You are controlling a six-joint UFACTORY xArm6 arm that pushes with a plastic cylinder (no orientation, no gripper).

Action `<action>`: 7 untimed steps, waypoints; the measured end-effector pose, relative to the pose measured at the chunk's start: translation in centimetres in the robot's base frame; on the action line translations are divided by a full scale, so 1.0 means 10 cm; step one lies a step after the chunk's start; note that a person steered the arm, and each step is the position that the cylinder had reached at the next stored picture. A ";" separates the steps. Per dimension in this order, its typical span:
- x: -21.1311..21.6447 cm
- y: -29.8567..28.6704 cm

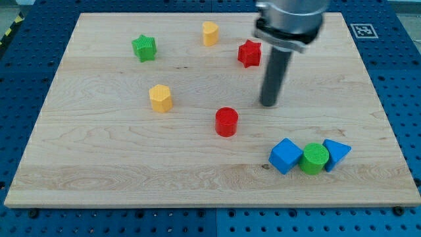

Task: Push the green star down a bit

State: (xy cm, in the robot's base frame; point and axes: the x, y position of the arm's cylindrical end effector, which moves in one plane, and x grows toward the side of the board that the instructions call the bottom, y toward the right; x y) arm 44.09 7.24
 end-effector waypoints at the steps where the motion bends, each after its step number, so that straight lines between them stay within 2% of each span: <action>1: -0.27 -0.70; 3: -0.97 -2.23; 4: -1.45 -2.38; 6: -1.53 -1.94; 7: -1.72 -2.26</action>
State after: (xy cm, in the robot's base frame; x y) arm 26.89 -15.41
